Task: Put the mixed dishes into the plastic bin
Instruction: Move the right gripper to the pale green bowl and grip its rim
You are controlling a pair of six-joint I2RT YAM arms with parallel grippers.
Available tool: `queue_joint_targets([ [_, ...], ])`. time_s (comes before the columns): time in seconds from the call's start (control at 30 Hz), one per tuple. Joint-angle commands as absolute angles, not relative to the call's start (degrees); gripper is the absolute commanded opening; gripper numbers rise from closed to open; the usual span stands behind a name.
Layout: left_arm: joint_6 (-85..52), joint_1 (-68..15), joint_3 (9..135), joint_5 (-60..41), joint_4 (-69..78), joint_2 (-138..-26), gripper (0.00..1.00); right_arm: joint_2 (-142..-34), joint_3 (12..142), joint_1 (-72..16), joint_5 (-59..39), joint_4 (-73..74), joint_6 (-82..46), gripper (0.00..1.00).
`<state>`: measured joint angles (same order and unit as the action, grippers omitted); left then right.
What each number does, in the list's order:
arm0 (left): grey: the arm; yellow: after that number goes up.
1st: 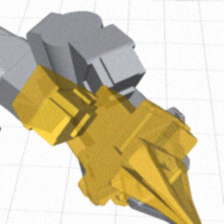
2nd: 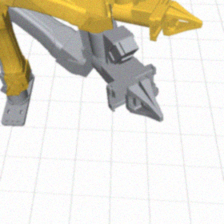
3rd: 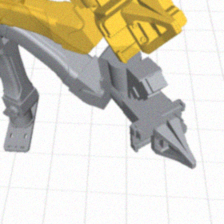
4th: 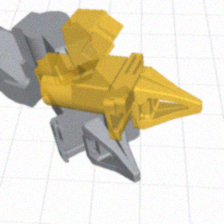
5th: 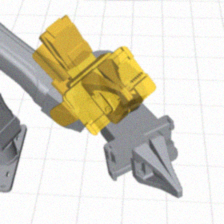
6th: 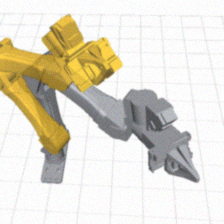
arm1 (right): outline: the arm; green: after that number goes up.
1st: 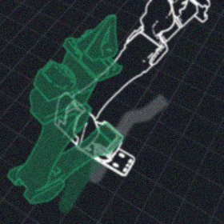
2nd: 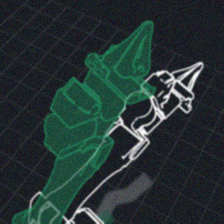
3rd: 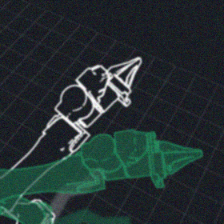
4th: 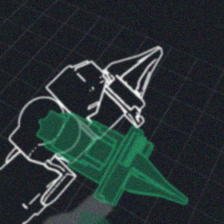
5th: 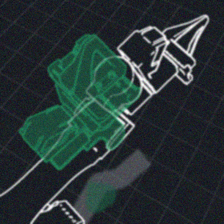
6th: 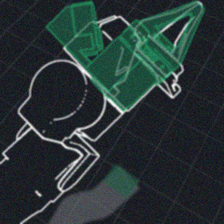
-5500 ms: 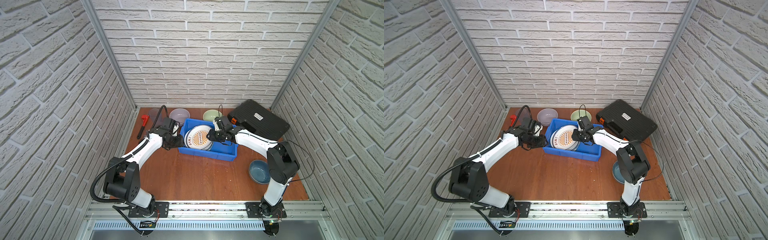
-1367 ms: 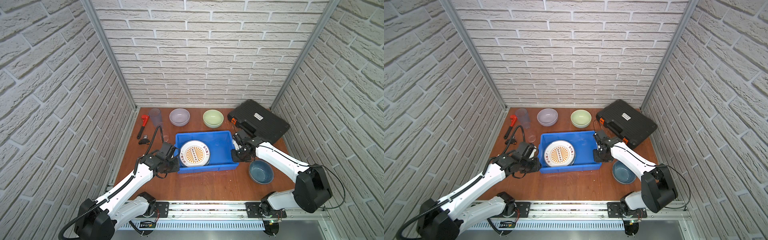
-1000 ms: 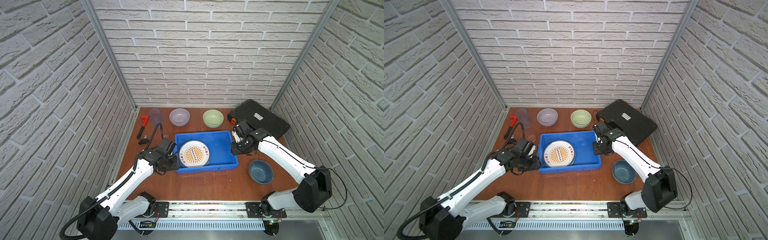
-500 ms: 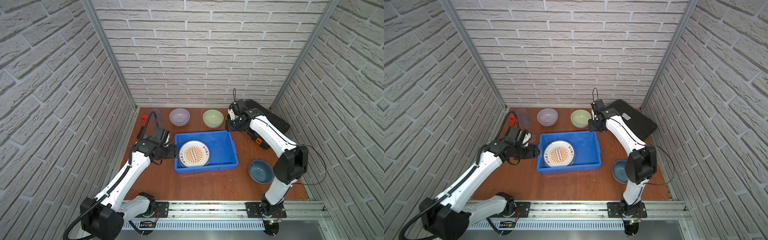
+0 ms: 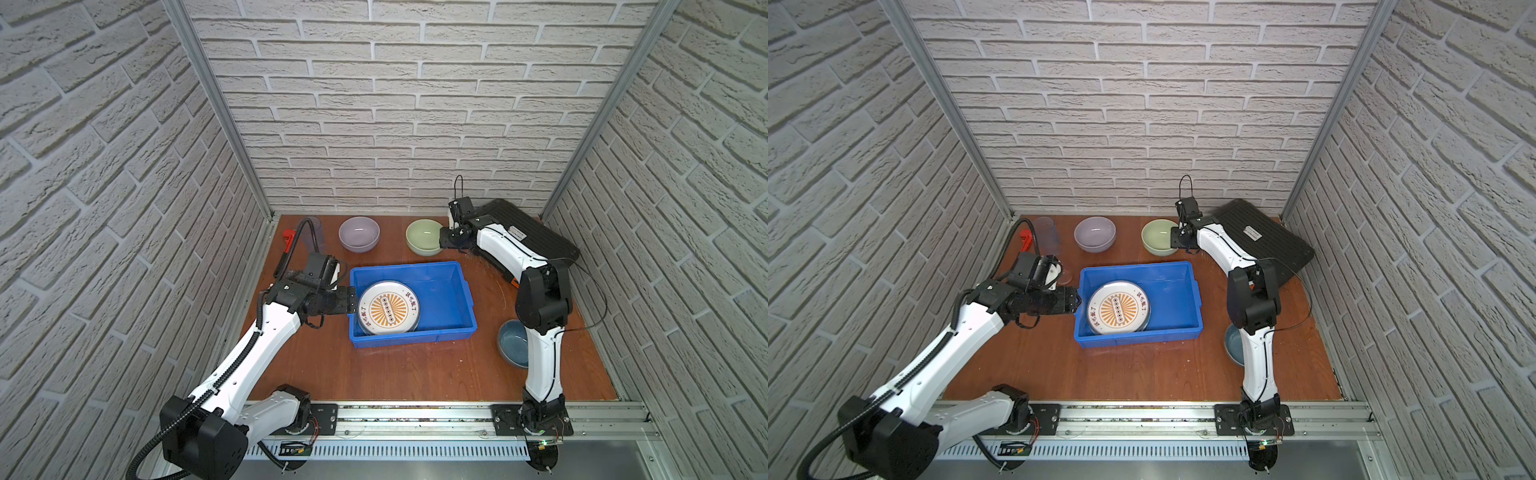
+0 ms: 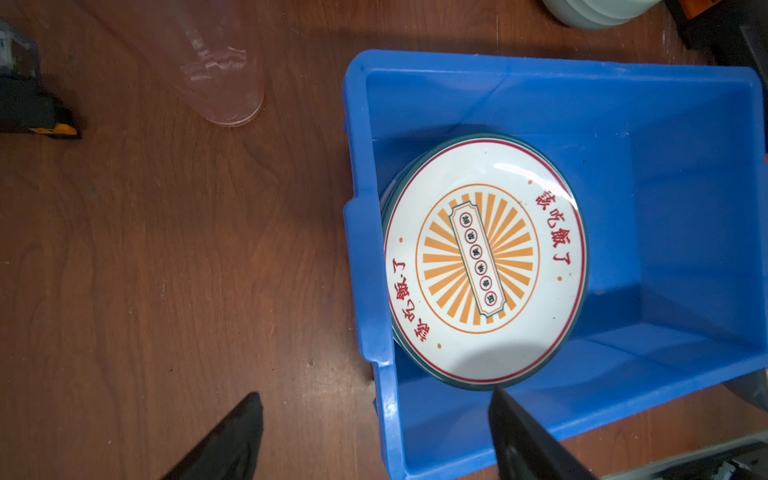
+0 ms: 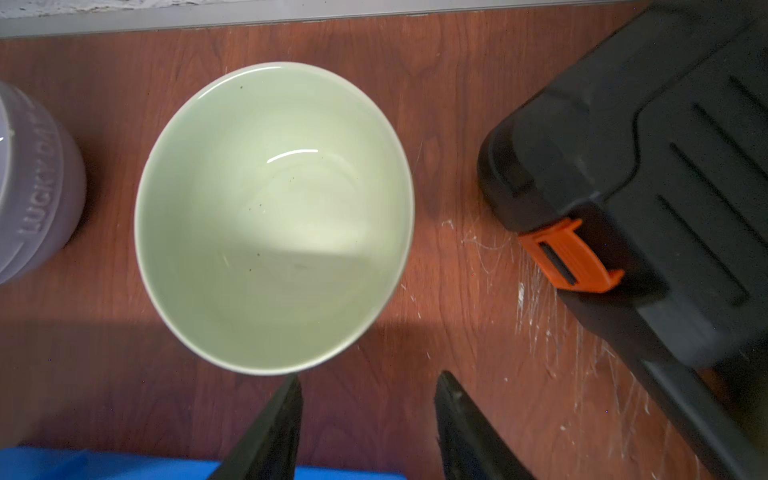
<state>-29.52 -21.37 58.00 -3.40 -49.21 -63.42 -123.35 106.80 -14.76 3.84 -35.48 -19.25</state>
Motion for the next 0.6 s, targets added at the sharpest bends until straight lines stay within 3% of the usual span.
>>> queue_joint_targets([
  [0.0,-28.7,-20.8,57.8,-2.8,-47.7,-61.6,0.85,-125.8,109.3,-14.4,5.8,-31.1,-20.8,0.54],
  [0.37,-28.9,-20.6,56.3,-2.1,-48.4,-60.1,0.85,-132.2,112.8,-14.2,8.1,-27.5,-22.7,0.52],
  [0.57,-28.7,-20.5,56.4,-2.1,-48.5,-60.2,0.85,-135.5,115.7,-14.2,7.4,-27.8,-23.5,0.43],
])
